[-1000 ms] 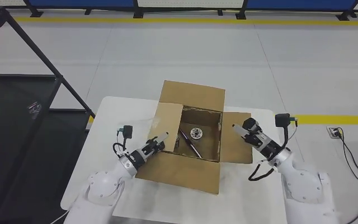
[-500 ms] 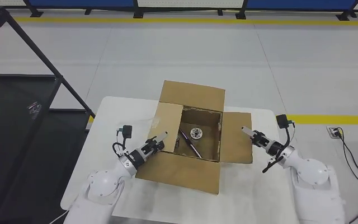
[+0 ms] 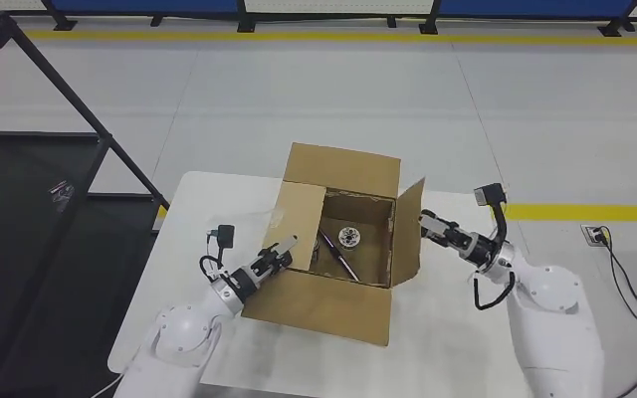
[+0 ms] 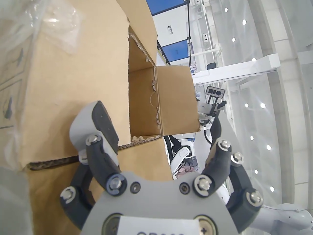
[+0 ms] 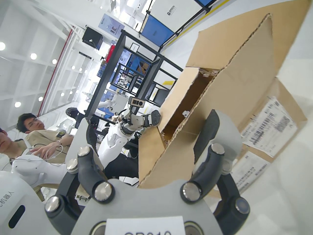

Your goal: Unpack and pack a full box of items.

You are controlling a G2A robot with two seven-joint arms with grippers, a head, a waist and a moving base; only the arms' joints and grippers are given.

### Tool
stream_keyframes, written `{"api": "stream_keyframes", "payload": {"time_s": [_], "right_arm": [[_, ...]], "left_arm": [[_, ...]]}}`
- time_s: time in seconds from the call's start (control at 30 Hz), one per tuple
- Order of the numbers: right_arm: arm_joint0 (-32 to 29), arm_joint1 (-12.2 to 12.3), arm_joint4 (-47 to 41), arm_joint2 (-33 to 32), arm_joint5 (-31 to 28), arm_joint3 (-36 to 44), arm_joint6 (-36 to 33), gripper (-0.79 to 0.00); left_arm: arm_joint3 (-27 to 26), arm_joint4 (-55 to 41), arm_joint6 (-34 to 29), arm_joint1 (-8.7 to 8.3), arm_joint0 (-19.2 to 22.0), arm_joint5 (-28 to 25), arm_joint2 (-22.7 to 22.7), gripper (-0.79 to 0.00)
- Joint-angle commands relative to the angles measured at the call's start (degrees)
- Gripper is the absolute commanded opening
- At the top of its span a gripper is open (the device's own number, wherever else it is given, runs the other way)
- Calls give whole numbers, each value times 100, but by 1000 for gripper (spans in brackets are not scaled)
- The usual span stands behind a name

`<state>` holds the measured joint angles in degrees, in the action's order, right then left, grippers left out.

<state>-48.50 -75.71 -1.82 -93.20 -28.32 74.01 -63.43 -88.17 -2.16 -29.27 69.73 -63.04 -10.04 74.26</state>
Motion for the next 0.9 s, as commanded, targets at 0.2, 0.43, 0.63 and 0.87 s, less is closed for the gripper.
{"api": "stream_keyframes", "payload": {"time_s": [0.2, 0.43, 0.63, 0.87], "right_arm": [[706, -176, 717, 1422, 159, -565, 814, 0], [1107, -317, 1753, 2330, 168, -939, 1672, 0], [1309, -377, 2317, 2759, 495, -1179, 1931, 0], [1451, -415, 2456, 2986, 665, -1430, 2027, 0]], "left_arm": [[15, -9, 298, 26, 14, 204, -45, 0], [30, 4, 498, 50, 54, 300, -82, 0], [43, 0, 498, 55, 64, 336, -78, 0], [45, -67, 447, 51, 71, 331, -14, 0]]}}
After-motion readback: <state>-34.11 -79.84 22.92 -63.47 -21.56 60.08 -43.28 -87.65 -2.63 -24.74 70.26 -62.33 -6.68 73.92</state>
